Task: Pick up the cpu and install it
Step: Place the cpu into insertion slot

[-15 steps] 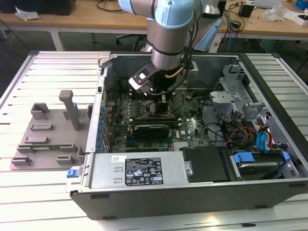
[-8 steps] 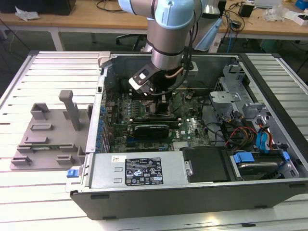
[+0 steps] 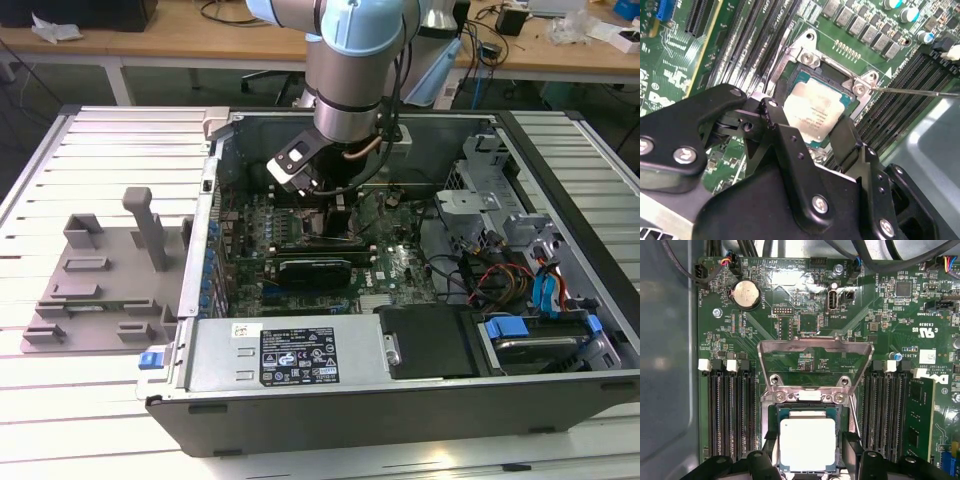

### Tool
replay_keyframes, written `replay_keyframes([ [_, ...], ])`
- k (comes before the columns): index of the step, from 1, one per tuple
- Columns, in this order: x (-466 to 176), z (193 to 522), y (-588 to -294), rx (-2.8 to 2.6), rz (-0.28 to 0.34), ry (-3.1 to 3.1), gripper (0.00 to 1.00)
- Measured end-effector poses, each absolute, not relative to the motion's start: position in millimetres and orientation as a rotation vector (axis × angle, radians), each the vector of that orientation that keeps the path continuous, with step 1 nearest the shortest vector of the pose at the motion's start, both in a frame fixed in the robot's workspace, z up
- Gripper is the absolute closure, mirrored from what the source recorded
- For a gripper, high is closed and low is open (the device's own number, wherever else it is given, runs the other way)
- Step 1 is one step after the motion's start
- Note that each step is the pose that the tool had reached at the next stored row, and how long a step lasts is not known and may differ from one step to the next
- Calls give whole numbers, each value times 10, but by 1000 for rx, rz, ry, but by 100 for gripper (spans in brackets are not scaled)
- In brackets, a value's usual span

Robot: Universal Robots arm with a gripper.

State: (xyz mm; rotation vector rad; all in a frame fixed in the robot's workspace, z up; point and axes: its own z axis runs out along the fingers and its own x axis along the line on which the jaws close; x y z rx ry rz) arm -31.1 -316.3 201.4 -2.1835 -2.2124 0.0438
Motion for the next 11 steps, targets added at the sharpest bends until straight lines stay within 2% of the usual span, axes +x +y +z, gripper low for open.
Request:
replay_keyframes([
  [3,-312,2015,-3164,-2184,44,-2213,38],
  [4,-312,2015,-3163,-2184,44,-2212,46],
  [11,-312,2017,-3164,-2184,45,-2213,47],
])
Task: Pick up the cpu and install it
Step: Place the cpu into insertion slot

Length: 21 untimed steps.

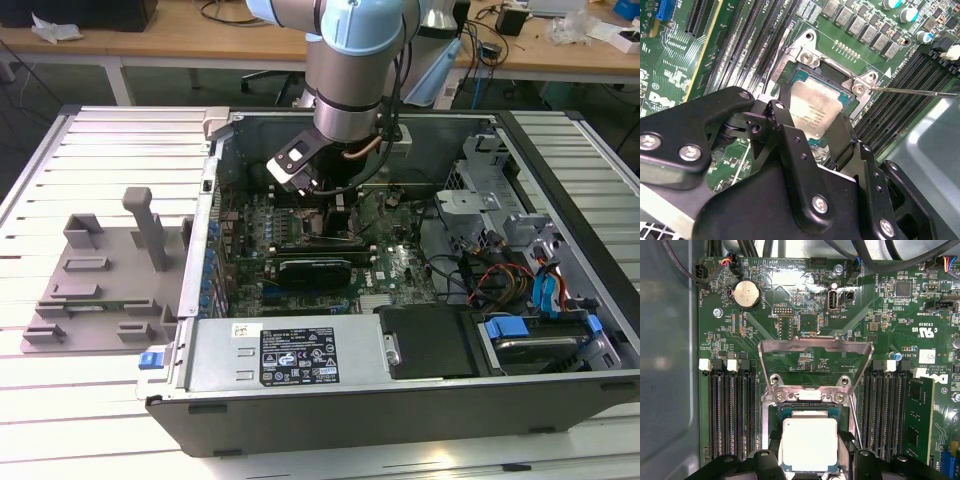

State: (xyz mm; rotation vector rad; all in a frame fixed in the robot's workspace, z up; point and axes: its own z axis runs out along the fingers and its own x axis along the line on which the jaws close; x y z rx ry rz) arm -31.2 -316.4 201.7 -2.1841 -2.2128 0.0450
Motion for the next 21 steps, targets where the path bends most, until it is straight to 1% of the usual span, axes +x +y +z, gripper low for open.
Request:
replay_keyframes([
  [5,-312,2020,-3164,-2184,46,-2213,46],
  [6,-312,2020,-3164,-2184,46,-2213,40],
  [15,-312,2020,-3164,-2185,46,-2213,40],
  [16,-312,2021,-3164,-2185,46,-2213,41],
  [17,-312,2021,-3164,-2185,46,-2213,47],
  [21,-312,2020,-3164,-2185,46,-2213,47],
])
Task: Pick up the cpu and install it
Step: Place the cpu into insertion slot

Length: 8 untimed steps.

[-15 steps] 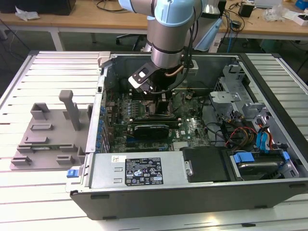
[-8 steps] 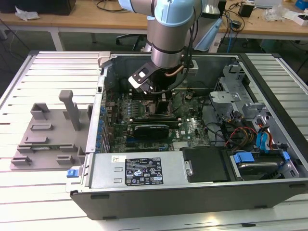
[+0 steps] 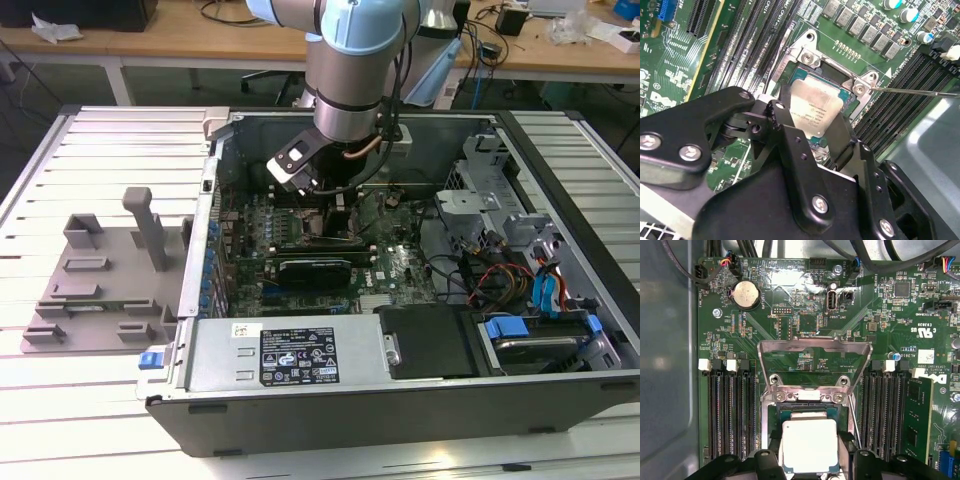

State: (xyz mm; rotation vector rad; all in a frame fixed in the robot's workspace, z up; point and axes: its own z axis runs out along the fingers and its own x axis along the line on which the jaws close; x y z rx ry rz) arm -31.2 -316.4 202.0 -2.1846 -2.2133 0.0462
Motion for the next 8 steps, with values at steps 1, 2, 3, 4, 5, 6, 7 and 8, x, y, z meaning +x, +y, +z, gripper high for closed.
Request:
replay_keyframes([
  [1,-312,2020,-3164,-2185,46,-2213,47],
  [2,-311,2027,-3163,-2186,46,-2213,47],
  [3,-311,2045,-3163,-2187,46,-2211,47],
  [4,-312,2063,-3164,-2191,48,-2209,47],
  [5,-312,2065,-3164,-2194,48,-2206,47],
  [6,-312,2065,-3163,-2204,48,-2196,47],
  [7,-312,2064,-3163,-2218,48,-2182,47],
  [8,-312,2063,-3164,-2230,48,-2169,47],
])
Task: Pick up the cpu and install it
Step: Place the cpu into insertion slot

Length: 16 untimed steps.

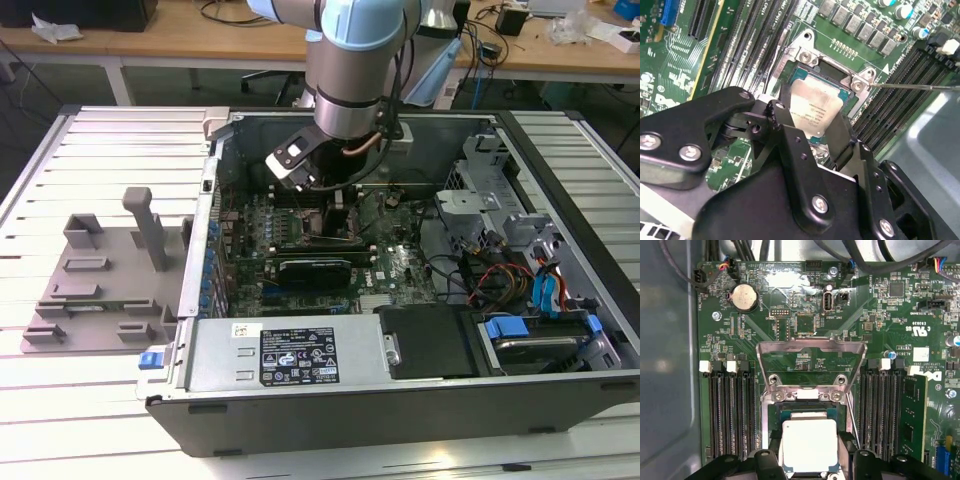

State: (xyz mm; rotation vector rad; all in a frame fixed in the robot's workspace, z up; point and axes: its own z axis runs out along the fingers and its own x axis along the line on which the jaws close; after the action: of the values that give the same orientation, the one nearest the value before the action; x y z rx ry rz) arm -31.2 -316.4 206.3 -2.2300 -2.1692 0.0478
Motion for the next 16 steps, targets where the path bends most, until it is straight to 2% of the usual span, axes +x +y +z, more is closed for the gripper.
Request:
replay_keyframes([
  [6,-310,2061,-3164,-2243,48,-2156,47],
  [12,-310,2334,-3108,-2245,52,-2158,49],
  [13,-310,2376,-3103,-2245,53,-2158,62],
  [16,-310,2612,-3084,-2247,57,-2160,80],
])
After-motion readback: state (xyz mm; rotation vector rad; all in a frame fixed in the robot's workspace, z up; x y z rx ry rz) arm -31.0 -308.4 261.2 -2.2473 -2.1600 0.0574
